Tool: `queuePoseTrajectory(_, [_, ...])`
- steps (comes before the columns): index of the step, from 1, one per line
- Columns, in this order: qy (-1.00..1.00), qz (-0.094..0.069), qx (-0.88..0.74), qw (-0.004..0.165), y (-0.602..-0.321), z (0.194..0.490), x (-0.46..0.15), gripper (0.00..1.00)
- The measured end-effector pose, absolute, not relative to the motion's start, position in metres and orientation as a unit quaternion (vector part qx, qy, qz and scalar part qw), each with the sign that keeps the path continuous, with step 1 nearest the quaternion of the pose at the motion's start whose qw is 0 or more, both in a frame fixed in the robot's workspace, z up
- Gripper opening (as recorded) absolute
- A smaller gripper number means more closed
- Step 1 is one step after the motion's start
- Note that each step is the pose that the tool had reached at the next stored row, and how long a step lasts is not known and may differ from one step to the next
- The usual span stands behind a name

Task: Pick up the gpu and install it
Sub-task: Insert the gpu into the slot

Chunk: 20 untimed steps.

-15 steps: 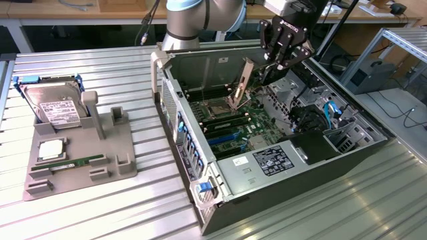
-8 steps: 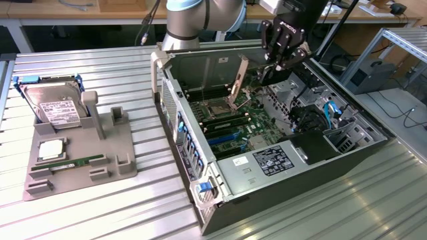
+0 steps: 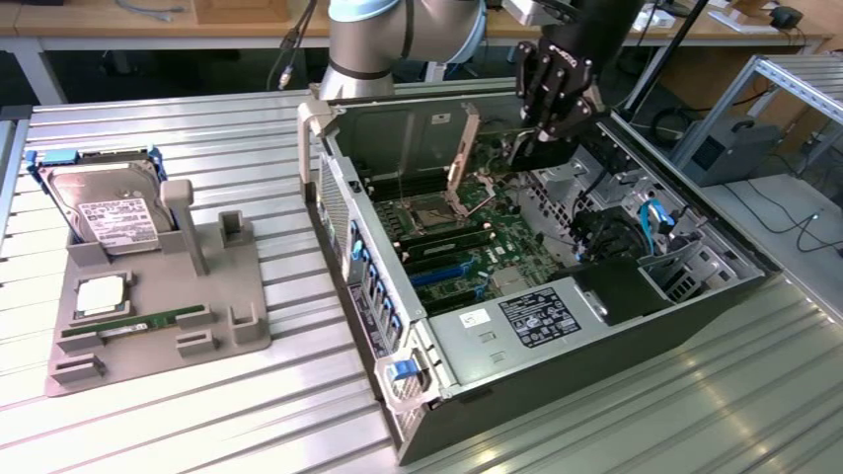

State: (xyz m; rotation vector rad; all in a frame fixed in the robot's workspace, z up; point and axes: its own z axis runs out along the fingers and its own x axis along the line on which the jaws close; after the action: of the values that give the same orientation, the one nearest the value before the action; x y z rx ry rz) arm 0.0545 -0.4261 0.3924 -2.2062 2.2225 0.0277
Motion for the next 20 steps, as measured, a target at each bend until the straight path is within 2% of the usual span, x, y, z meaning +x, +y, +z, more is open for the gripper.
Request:
queuePoseTrajectory(6, [0.710,0.009,-0.704,0.005,-0.427,0.388,0.050,0.27])
queuePoseTrajectory(7, [0.708,0.009,-0.706,0.005,-0.430,0.379,0.049,0.27])
queuePoseTrajectory(20, [0.708,0.009,-0.706,0.005,-0.431,0.373,0.049,0.27])
